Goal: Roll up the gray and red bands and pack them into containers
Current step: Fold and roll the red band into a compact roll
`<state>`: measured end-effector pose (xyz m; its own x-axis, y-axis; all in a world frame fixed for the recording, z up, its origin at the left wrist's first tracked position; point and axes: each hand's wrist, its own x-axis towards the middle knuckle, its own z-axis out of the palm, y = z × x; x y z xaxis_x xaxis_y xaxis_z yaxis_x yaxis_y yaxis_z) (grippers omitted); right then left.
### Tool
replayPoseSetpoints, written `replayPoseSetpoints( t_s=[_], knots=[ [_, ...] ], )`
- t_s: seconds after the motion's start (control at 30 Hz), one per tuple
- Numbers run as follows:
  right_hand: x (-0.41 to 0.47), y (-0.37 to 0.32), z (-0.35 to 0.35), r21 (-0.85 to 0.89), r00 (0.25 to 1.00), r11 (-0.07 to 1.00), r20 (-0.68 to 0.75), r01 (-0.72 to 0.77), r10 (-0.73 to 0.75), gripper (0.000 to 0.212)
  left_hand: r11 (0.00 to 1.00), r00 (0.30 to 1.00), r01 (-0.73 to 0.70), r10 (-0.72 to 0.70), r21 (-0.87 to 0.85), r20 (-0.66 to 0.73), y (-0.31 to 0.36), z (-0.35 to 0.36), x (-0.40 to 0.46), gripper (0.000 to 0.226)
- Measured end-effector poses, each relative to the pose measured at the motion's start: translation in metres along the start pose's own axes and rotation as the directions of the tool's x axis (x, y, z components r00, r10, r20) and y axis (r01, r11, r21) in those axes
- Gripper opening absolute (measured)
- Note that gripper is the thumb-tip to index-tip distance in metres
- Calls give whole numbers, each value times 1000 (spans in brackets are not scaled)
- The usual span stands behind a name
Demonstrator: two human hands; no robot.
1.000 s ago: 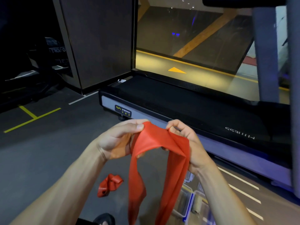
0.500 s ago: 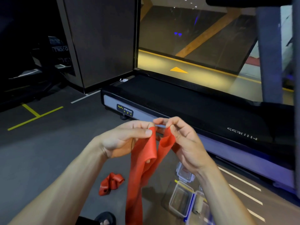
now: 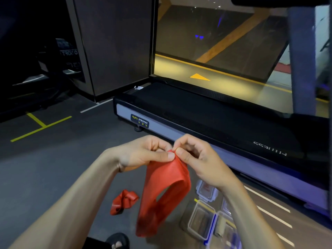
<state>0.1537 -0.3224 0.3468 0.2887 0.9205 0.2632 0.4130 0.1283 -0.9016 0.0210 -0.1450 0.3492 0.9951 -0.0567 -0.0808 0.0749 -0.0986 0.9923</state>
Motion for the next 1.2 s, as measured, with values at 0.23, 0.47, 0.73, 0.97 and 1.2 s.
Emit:
replayPoseSetpoints(
  t_s=[0.23,0.47,0.73,0.97,1.2],
  knots=[
    [-3,-5,-3,507,994,861,-69,-38,84,6,959,996,43,-63,278,64,-7,-4,-1,36],
    [-3,-7,-11,752,987,659,-111,5,120,13,971,999,-41,44,236,-9,-8,1,4,22],
    [-4,-6,-16,739,983,673,-107,-21,148,14,966,988,-95,121,241,-98,-11,9,11,9],
    [-5,-8,-20,743,982,669,-121,-7,145,19,973,983,-86,117,213,-139,-10,7,10,13],
    [-7,-10,-22,750,979,661,-136,1,153,26,975,983,-85,115,205,-142,-7,8,9,5]
  ],
)
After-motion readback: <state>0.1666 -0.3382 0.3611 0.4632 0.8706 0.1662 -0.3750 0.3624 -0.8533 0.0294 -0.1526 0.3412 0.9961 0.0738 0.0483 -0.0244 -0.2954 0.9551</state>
